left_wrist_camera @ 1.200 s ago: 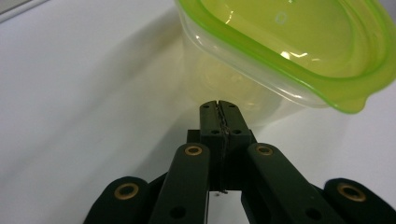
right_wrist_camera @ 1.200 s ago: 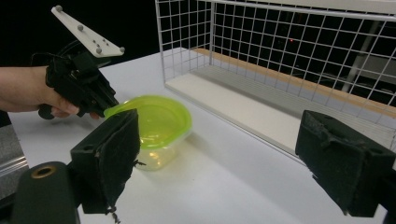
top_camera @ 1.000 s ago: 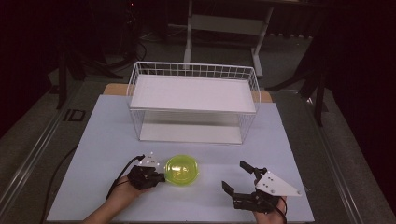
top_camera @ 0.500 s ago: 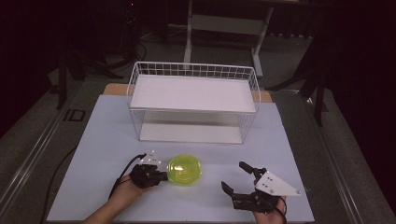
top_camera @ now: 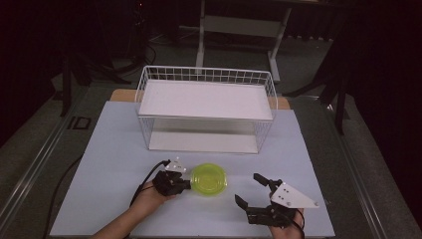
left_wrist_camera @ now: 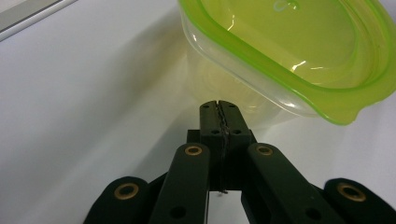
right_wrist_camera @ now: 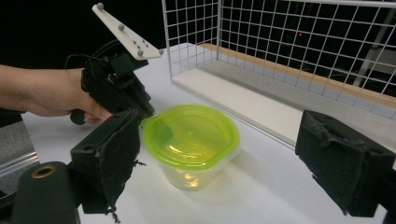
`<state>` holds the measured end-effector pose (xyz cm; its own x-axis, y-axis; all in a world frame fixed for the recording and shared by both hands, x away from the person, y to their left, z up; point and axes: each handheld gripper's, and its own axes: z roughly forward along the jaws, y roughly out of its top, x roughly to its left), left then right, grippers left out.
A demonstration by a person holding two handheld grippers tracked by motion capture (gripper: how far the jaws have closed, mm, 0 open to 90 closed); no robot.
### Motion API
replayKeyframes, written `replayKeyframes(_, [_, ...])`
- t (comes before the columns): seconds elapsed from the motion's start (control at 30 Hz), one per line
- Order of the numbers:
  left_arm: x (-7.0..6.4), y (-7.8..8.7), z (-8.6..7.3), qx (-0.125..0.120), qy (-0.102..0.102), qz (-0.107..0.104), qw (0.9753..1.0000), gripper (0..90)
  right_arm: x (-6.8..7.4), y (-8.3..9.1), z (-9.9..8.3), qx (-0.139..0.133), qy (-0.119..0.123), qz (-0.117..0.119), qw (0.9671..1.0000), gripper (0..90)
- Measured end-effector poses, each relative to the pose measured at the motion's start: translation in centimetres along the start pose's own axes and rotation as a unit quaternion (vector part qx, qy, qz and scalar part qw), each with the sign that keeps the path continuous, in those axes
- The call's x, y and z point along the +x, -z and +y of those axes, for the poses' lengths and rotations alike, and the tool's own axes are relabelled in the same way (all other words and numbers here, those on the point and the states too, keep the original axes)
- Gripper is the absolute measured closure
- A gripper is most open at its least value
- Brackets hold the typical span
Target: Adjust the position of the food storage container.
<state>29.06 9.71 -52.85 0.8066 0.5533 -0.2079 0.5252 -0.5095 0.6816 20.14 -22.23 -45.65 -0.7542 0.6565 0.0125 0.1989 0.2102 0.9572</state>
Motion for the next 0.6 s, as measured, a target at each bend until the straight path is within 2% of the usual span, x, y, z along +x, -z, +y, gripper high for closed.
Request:
replayKeyframes(0.1, [0.0, -0.5, 0.2, 0.002, 0.000, -0.003, 1.0000, 90.0, 0.0, 0.0, 0.0, 0.002, -0.002, 0.001, 1.0000, 13.9])
replayKeyframes(0.2, [0.2, -0.3, 0.1, 0.001, -0.001, 0.002, 1.0000, 90.0, -0.1, 0.0, 0.0, 0.001, 0.000, 0.001, 1.0000, 13.9])
replayKeyframes(0.33, [0.5, 1.1, -0.5, -0.013, 0.006, 0.003, 0.9999, 90.0, -0.2, 0.0, -0.1, 0.003, -0.002, 0.001, 1.0000, 13.9])
replayKeyframes(0.5, [0.7, 3.3, -1.5, -0.054, 0.006, -0.019, 0.9983, 90.0, 0.0, -0.2, -0.1, 0.011, 0.001, 0.005, 0.9999, 13.9])
replayKeyframes(0.6, [0.4, 4.1, -1.9, -0.065, 0.007, -0.026, 0.9975, 90.0, 0.1, -0.3, -0.1, 0.014, 0.001, 0.007, 0.9999, 13.9])
